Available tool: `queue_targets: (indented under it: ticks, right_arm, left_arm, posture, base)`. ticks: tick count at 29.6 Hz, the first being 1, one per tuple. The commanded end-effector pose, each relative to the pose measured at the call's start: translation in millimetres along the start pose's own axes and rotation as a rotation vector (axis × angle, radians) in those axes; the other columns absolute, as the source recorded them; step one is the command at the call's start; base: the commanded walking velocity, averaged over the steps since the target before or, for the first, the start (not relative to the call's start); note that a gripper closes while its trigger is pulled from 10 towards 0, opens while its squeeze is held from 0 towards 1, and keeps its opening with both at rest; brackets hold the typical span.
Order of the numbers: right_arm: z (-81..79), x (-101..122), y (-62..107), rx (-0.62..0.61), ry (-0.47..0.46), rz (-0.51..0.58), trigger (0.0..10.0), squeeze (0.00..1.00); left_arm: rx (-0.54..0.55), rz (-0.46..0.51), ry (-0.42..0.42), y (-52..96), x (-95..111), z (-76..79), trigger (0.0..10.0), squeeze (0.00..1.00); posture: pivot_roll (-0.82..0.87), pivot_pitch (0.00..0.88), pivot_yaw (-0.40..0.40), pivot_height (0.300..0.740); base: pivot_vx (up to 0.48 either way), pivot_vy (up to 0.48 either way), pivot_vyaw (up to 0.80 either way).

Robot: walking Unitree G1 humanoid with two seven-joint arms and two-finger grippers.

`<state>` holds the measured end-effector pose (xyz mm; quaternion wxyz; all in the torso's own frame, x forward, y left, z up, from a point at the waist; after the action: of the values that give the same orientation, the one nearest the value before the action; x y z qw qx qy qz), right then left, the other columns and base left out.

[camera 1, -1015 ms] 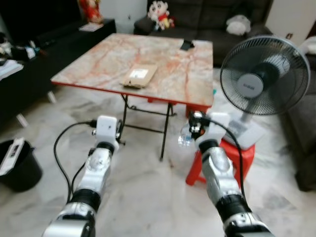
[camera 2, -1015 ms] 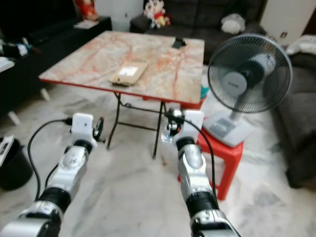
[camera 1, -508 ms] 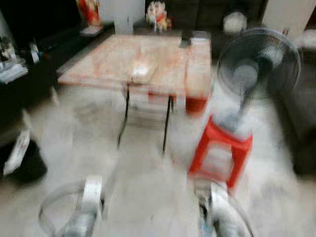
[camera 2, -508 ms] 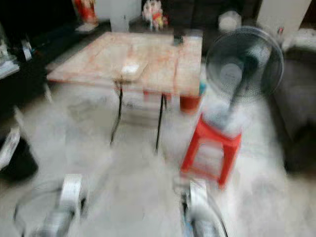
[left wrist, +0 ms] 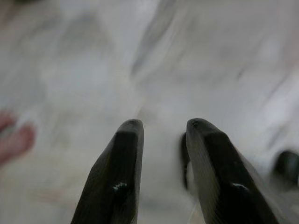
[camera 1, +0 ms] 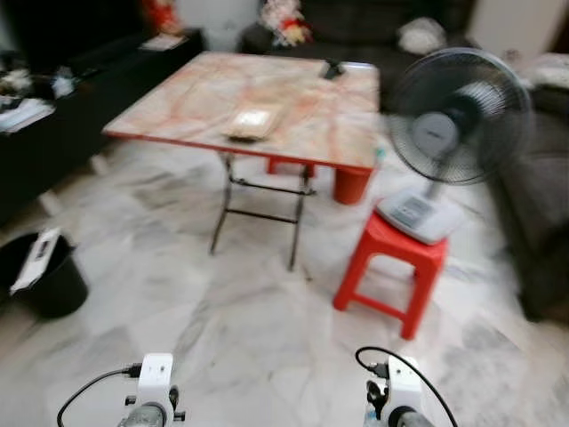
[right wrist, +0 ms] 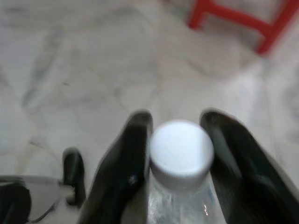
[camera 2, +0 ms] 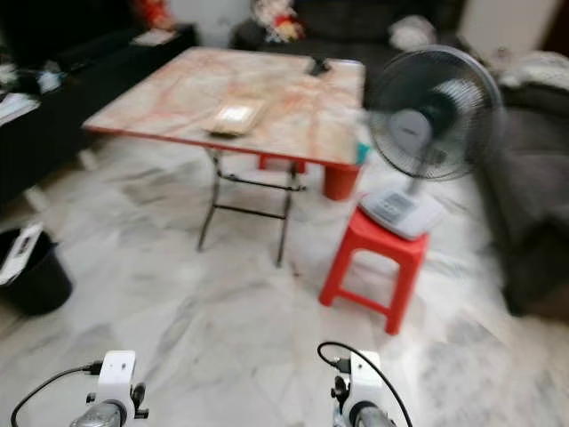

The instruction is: Picking trash to rubbish bin

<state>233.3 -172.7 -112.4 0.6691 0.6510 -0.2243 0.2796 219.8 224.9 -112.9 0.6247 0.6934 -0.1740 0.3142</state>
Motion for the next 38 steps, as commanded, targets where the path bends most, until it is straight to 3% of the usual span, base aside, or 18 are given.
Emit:
queue_targets:
  ticks: [1,31,38]
  right_arm:
    - [-5.7,-9.2,1.5,0.008,-0.011,-0.026,10.0,0.00]
    - [-6.6,-11.8,2.1,0.018,0.033,-0.032,10.0,0.00]
    - [-8.2,-4.8,0.9,0.023,0.000,-0.003,10.0,0.00]
  left_arm:
    - [-0.001,0.015,-0.013,-2.6,10.8,2.5,10.0,0.00]
    - [-0.005,-0.011,-0.025,-1.3,1.7,4.9,10.0,0.00]
    - [-0.001,0.003,-0.036,-1.7,5.3,4.7,10.0,0.00]
  posture:
    - [-0.03,0.030,-0.014,0.740]
    - [-0.03,0.000,-0.015,0.740]
    - [-0.02,0.010,-0.018,0.740]
  base:
    - [0.000,0.000,0.80]
    - [0.000,0.000,0.80]
    - [0.040,0.000,0.09]
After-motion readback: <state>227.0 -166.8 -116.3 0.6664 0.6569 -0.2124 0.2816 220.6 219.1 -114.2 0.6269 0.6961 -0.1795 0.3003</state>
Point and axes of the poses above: a point about 5 cm out from each wrist's last joint towards the gripper, its own y axis pointing back from the gripper into the wrist, its own x axis along the axis of the wrist's last joint, z = x × y, the point moved 5 cm from there along -y, pointing out of the wrist towards the gripper, and after that the axes turned 10 degrees about y, right-handed, at the moved point
